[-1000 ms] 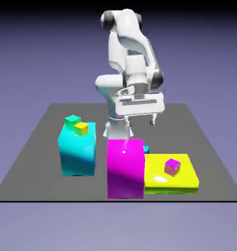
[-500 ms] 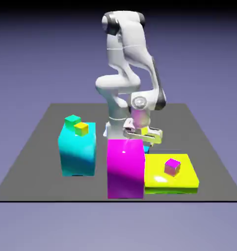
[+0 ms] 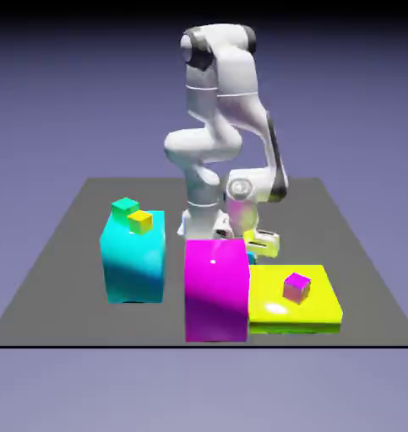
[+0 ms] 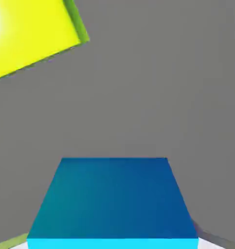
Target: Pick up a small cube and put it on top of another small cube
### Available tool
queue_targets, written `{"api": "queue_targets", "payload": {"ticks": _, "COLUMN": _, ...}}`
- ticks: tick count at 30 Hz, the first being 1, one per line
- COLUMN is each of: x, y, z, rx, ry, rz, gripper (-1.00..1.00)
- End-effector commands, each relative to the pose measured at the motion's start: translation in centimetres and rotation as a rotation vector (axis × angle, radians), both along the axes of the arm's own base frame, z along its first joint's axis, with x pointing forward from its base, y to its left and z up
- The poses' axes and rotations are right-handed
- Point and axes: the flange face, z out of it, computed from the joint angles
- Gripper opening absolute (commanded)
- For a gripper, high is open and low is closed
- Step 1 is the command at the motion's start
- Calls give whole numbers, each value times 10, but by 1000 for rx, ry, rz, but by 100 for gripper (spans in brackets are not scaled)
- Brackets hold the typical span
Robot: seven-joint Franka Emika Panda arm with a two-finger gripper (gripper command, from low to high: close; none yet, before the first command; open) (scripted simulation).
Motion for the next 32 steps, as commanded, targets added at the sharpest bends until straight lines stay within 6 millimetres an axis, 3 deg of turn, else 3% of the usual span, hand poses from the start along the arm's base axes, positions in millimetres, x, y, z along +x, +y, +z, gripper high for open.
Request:
{"api": "queue_targets", "payload": {"ticks": 1, "x": 1, "y": -1, "z": 8, "rx": -3, "ry": 1, "rz": 0, "gripper": -100}}
{"api": "queue_targets", "payload": {"ticks": 3, "x": 1, "y": -2, "z": 13, "rx": -5, "ry": 1, "rz": 0, "gripper": -100}}
{"api": "queue_targets", "payload": {"ticks": 14, "x": 125, "y": 53, "z": 68, "rx": -39, "ry": -6, "rz": -341, "gripper": -100}}
{"api": "queue_targets", "payload": {"ticks": 23, "x": 217, "y": 78, "z": 140, "rx": -4, "ry": 2, "rz": -630, "gripper": -100}}
{"api": "queue_targets", "payload": {"ticks": 24, "x": 217, "y": 78, "z": 140, "rx": -4, "ry": 2, "rz": -630, "gripper": -100}}
{"api": "queue_targets", "payload": {"ticks": 29, "x": 208, "y": 92, "z": 73, "rx": -4, "ry": 2, "rz": -630, "gripper": -100}}
{"api": "queue_targets", "payload": {"ticks": 30, "x": 208, "y": 92, "z": 73, "rx": -4, "ry": 2, "rz": -630, "gripper": 100}}
{"api": "queue_targets", "payload": {"ticks": 31, "x": 208, "y": 92, "z": 73, "rx": -4, "ry": 2, "rz": -630, "gripper": 100}}
{"api": "queue_targets", "payload": {"ticks": 32, "x": 211, "y": 88, "z": 89, "rx": -4, "ry": 2, "rz": -632, "gripper": 100}}
